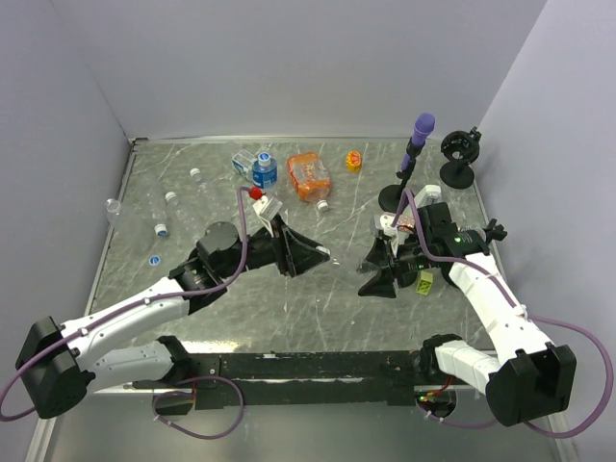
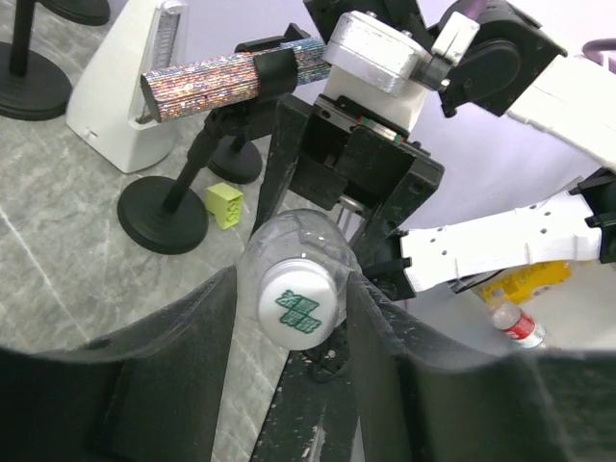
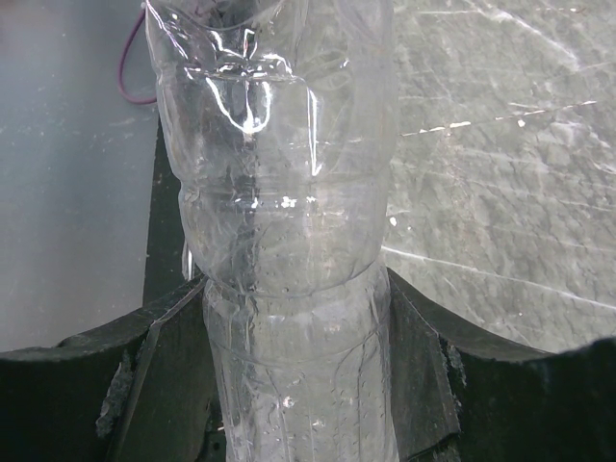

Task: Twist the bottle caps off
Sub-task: Unscrew the bottle cap from the plastic bottle.

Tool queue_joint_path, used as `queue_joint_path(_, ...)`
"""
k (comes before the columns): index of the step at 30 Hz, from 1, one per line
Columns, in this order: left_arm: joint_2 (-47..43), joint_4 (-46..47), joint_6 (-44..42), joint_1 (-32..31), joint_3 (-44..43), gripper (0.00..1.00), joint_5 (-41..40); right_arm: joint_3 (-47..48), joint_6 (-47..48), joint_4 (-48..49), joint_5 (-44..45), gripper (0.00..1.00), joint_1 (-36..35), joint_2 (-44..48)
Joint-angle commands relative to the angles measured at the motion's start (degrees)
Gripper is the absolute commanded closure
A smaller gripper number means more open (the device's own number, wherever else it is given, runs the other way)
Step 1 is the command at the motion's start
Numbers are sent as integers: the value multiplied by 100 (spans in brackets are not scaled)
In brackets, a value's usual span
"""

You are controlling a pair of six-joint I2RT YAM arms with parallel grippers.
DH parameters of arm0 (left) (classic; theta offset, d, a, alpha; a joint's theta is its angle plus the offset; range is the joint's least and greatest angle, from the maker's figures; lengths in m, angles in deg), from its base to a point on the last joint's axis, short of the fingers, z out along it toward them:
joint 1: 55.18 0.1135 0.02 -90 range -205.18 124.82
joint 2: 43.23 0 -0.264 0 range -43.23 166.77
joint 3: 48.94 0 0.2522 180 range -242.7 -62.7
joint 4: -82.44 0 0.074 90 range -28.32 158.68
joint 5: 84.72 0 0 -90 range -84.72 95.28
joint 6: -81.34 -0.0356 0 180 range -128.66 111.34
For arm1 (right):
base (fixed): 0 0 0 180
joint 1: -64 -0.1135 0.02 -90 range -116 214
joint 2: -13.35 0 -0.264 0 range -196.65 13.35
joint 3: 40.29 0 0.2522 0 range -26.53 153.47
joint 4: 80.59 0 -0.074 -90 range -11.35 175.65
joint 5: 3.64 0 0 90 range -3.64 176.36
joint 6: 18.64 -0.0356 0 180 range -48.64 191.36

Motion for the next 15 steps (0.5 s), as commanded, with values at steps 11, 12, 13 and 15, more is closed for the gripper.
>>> queue_joint_path(11,96,-1253,1838,-34,-747,99,-900,-185,-345,558,107,79,43,28)
queue_joint_path(12,140,-1395,2312,-34,-800,99,-1015,-220,-459,672,168,79,43,63)
queue_joint_path(13,184,-1553,2726,-34,-844,99,-1129,-272,-538,778,213,79,35,116)
queue_joint_path(15,324,-2122,3780,-34,-1055,99,-1340,-325,-670,954,300,80,43,160)
